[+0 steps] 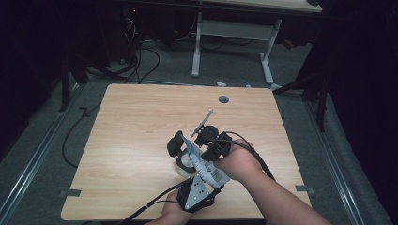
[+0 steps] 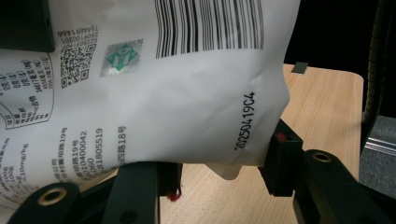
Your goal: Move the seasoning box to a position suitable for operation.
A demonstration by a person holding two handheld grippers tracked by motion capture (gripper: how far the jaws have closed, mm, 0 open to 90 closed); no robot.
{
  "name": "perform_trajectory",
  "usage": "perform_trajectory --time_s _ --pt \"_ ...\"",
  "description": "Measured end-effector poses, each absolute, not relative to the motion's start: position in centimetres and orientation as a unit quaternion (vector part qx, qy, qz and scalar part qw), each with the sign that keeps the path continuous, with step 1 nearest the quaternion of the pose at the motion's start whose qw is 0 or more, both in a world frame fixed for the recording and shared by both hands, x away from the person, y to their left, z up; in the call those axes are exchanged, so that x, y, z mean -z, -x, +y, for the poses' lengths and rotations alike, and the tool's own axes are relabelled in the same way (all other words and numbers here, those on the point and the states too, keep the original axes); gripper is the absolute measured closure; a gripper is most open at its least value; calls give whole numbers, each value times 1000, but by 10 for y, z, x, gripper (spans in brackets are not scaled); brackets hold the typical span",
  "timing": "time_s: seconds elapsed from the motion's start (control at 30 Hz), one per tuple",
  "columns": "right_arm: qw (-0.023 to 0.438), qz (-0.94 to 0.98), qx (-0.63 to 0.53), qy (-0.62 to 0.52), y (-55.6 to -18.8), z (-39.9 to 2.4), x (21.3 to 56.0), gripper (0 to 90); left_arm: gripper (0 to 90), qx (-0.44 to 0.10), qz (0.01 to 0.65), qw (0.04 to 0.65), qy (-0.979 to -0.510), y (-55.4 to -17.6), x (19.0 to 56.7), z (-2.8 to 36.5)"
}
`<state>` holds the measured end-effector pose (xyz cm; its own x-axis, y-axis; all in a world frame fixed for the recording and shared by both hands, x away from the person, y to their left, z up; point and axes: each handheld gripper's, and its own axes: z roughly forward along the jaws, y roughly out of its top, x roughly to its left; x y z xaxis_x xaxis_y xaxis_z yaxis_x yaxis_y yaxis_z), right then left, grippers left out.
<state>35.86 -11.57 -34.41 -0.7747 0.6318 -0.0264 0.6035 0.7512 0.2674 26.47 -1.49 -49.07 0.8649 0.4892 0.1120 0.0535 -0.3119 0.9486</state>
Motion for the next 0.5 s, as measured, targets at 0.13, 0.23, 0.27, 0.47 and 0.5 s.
perform_trajectory --time_s 0.13,0.23,0.27,0.47,0.5 --pt "60 934 -123 -331 -360 -115 343 900 569 -194 174 562 -785 -266 490 -14" --pt "59 934 -124 -329 -360 -114 344 900 569 -192 174 564 -784 -266 489 -14" --pt "58 934 -123 -329 -360 -114 344 900 569 -192 174 564 -784 -265 489 -14" --pt "57 933 -122 -333 -360 -115 344 900 571 -191 174 566 -783 -265 489 -14" --pt "58 933 -123 -333 -360 -115 344 900 571 -191 174 566 -783 -265 489 -14"
